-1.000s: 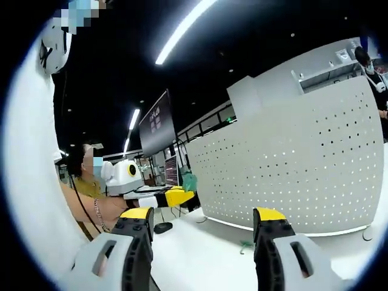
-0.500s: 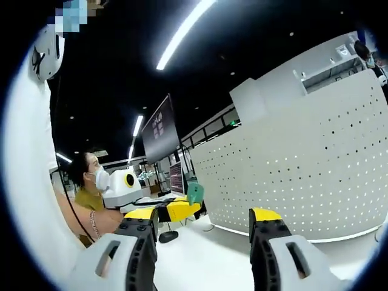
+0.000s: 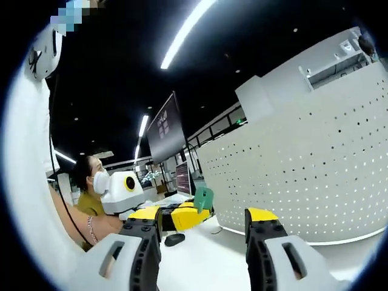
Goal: Insert the hook assembly into the mounting plate slot until the hook locks in place.
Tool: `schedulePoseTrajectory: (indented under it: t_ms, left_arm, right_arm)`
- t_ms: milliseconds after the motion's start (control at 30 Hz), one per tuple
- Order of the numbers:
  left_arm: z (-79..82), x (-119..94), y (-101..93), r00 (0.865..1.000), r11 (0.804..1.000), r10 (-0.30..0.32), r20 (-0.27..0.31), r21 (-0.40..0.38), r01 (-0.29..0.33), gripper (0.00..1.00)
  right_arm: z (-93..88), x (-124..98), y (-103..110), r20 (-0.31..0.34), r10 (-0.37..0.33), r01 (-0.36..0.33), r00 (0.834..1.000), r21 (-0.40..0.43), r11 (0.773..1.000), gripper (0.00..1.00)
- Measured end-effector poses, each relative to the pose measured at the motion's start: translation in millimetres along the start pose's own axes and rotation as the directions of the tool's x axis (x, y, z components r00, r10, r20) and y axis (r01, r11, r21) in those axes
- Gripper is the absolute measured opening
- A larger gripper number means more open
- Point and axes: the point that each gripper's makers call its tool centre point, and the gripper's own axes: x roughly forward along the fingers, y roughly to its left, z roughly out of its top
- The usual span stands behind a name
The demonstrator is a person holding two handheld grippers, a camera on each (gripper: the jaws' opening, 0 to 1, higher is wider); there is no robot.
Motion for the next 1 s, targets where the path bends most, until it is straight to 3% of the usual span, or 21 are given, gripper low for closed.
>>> schedulePoseTrajectory:
  t_ms: [200, 700, 1000]
  left_arm:
    - [0.0, 0, 0.0, 1.000, 1.000, 0.002, 0.001, -0.003, -0.002, 0.02]
    - [1.3, 2, -1.7, 1.000, 1.000, 0.006, 0.009, -0.016, -0.006, 0.02]
    - [1.8, 2, -1.8, 1.000, 1.000, 0.010, 0.011, -0.018, -0.010, 0.02]
  right_arm:
    - [-0.1, 9, 1, -0.004, 0.017, -0.017, 1.000, 0.012, 1.000, 0.46]
    - [-1.8, 23, 5, -0.033, 0.021, -0.021, 0.999, -0.007, 1.000, 0.25]
    - [-2.7, 27, 6, -0.040, 0.019, -0.019, 0.999, -0.011, 1.000, 0.17]
